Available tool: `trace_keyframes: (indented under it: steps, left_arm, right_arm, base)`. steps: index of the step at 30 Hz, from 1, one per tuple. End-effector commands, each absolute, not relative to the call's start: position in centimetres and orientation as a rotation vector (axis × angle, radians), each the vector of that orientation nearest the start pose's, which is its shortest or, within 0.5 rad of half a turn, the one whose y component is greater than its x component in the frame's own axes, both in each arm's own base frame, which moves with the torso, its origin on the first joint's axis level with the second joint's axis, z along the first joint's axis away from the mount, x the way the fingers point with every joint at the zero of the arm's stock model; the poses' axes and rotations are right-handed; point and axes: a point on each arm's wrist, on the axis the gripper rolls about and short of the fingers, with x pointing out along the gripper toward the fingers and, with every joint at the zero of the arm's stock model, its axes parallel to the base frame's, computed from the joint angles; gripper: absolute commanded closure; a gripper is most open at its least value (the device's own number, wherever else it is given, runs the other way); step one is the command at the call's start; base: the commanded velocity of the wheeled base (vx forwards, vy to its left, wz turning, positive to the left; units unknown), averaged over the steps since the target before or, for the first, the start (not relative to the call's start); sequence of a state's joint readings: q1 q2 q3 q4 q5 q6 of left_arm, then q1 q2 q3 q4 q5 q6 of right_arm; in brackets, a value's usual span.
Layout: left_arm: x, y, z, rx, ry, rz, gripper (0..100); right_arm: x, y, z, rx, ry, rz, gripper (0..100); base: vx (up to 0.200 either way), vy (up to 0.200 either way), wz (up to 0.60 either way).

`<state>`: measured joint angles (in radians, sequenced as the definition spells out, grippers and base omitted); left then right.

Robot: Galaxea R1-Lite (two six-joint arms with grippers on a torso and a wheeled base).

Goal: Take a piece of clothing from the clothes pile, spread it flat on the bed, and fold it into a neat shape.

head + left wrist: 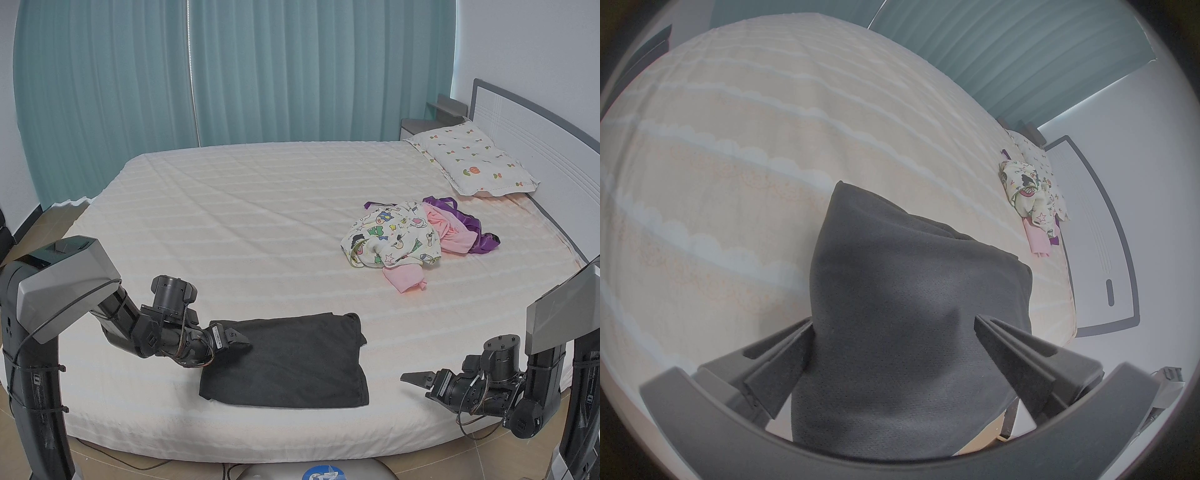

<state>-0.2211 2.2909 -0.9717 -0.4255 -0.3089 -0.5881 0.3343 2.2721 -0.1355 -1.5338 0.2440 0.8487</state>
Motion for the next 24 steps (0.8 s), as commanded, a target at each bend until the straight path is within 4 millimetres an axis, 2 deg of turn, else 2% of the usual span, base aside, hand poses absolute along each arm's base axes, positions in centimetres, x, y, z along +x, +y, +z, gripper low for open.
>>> trace_keyframes:
  steps: [1, 5, 6, 16, 24]
  left_arm:
    - [36.83, -8.97, -1.15, -0.573, 1.036, -0.209, 0]
    - [36.91, -8.99, -1.08, -0.575, 1.013, -0.217, 0]
    - [36.89, -8.98, -1.09, -0.576, 1.007, -0.217, 100]
    - [36.37, -8.74, -1.34, -0.574, 1.023, -0.208, 100]
    - [36.11, -8.51, -0.61, -0.580, 1.011, -0.204, 100]
  right_arm:
    - [23.23, 8.65, -1.63, 0.772, 0.808, 0.268, 0]
    - [23.23, 8.65, -1.63, 0.772, 0.808, 0.268, 0]
    - [23.22, 8.65, -1.67, 0.772, 0.809, 0.267, 0]
    - [23.23, 8.61, -1.71, 0.773, 0.810, 0.265, 0]
    - [23.23, 8.61, -1.71, 0.774, 0.811, 0.266, 0]
  base:
    - [0.000, 0.000, 0.00]
    - [0.000, 0.000, 0.00]
    - [0.000, 0.000, 0.00]
    - [0.000, 0.000, 0.00]
    - [0.000, 0.000, 0.00]
